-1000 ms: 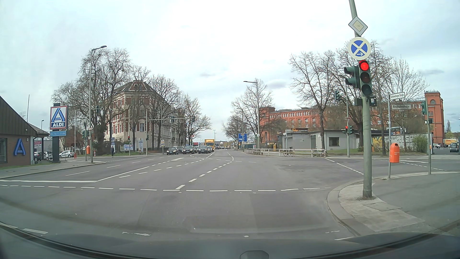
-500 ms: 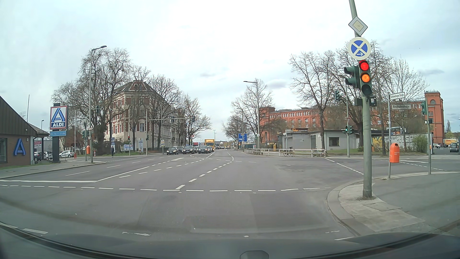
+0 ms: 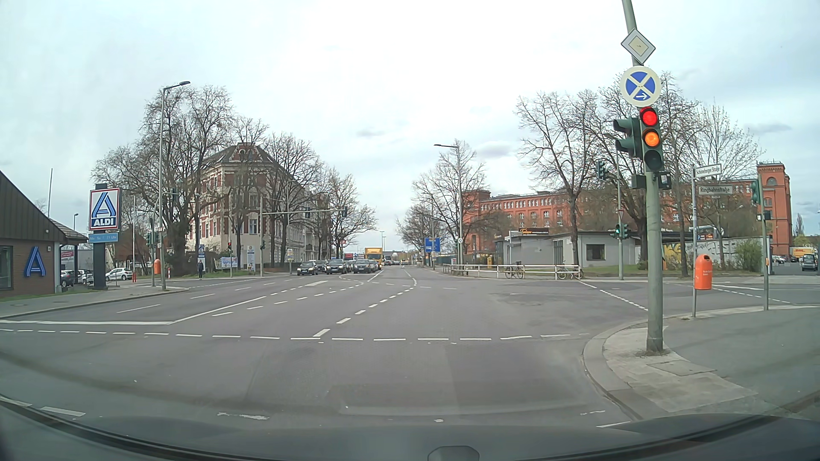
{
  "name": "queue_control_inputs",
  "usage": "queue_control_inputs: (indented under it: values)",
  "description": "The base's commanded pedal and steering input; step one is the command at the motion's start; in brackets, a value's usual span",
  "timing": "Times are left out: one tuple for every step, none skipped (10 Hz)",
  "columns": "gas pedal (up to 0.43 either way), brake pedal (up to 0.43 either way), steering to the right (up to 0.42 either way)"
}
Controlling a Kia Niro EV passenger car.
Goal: Follow the waypoints while adhering to traffic rules and regulations
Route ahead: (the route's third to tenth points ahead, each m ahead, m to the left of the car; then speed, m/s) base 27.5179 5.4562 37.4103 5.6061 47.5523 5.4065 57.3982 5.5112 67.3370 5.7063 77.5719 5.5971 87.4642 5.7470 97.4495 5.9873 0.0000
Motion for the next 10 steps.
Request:
queue_control_inputs:
  values:
    - [0.0, 0.348, -0.001]
    - [0.0, 0.323, -0.001]
    - [0.0, 0.25, -0.001]
    - [0.0, 0.122, -0.001]
    - [0.0, 0.018, -0.001]
    - [0.0, 0.0, 0.0]
    - [0.0, 0.0, 0.0]
    - [0.0, 0.0, 0.0]
    - [0.0, 0.0, 0.0]
    - [0.028, 0.0, 0.0]
